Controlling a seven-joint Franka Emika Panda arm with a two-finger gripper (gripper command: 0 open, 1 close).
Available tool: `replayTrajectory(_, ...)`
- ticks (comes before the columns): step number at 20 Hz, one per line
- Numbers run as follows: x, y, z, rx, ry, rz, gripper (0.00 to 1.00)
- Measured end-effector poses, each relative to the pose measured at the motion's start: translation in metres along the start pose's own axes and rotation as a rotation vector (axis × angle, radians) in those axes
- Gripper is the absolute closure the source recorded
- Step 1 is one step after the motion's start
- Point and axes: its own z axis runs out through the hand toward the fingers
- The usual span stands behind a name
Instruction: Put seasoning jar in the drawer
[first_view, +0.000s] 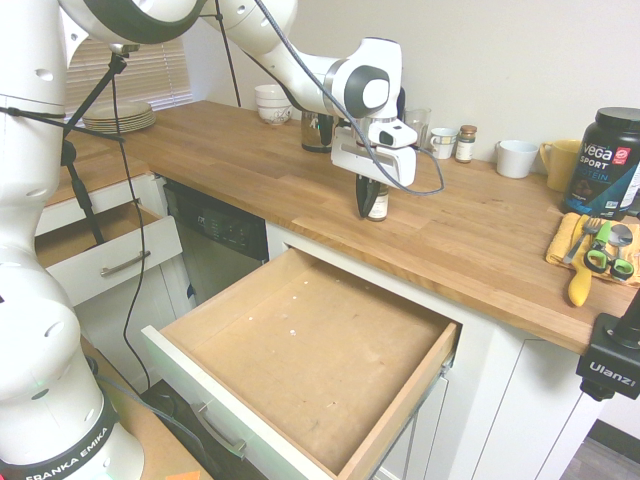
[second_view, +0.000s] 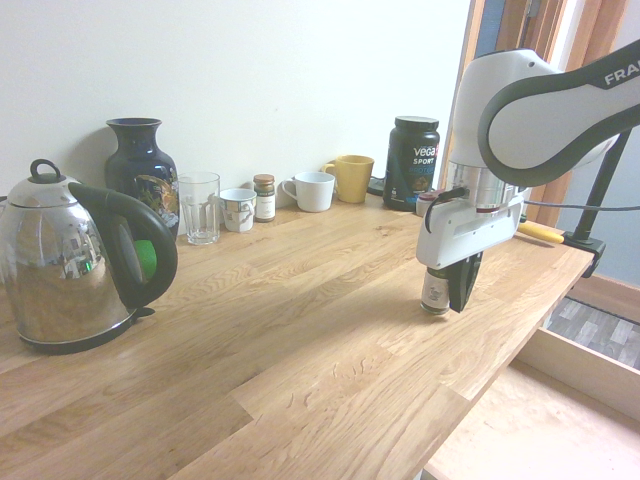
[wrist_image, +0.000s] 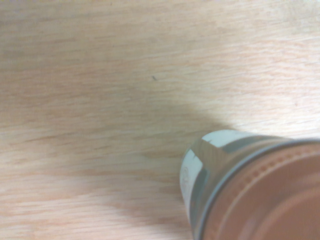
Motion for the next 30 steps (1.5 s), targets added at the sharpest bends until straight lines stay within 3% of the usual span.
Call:
replayTrajectory(1,0.0,0.0,0.0,0.001,0.0,-0.006,0.0)
replayTrajectory(30,-0.005,0.016,-0.006,0.01,0.012,-0.032,0.0)
